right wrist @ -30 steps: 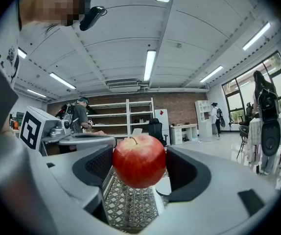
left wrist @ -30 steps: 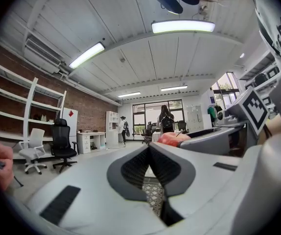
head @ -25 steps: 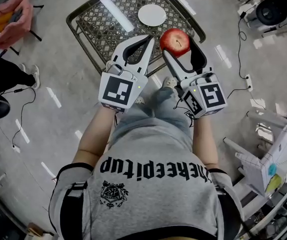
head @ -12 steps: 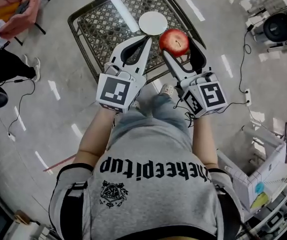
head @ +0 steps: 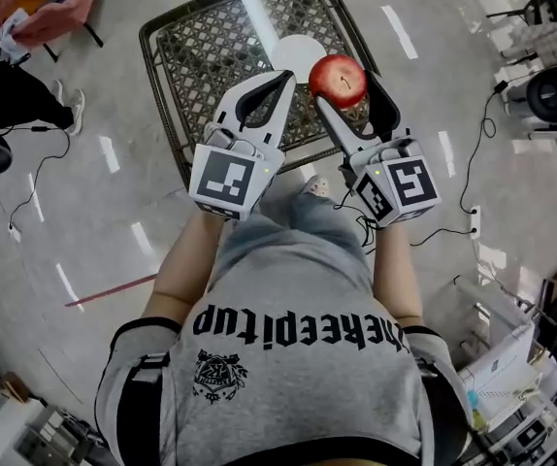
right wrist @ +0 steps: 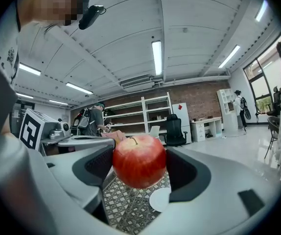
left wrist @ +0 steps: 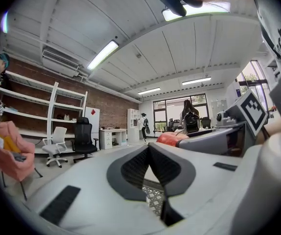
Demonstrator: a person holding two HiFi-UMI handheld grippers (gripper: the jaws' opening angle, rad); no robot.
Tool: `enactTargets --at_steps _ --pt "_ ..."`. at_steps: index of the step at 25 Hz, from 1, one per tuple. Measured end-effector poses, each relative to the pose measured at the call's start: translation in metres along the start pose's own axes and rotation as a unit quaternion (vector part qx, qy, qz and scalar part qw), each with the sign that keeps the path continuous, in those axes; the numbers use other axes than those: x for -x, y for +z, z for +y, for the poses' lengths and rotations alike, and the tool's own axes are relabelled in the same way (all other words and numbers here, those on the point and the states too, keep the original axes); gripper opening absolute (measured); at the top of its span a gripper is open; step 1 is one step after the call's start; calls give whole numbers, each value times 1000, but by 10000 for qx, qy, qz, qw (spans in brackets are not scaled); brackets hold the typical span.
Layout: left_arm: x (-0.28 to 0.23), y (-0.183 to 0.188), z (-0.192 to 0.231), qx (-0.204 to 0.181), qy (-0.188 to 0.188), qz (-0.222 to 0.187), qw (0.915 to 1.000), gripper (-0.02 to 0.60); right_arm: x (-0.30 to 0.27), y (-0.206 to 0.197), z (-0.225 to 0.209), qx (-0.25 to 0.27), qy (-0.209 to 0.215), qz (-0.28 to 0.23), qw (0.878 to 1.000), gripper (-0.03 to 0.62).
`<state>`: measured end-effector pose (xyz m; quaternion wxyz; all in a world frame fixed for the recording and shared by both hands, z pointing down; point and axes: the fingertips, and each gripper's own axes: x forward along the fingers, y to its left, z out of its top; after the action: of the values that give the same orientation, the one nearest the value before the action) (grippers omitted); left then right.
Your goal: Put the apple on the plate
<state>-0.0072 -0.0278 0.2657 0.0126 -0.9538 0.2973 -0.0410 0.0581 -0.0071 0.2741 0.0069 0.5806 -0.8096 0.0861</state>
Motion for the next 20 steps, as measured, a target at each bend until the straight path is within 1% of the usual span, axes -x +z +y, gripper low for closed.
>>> enactTargets --at_steps 11,14,17,20 --pt "-33 3 -17 59 493 74 9987 31 5 1 -40 4 458 109 9989 362" --pt "-42 -1 -22 107 629 167 9978 31 6 -2 -51 10 585 145 9982 362" --pt "-50 -4 -21 45 765 121 9970 30 3 -7 -60 28 698 183 9974 362" --pt "-53 -7 -16 60 927 160 9955 31 -2 -8 -65 45 817 214 9964 362"
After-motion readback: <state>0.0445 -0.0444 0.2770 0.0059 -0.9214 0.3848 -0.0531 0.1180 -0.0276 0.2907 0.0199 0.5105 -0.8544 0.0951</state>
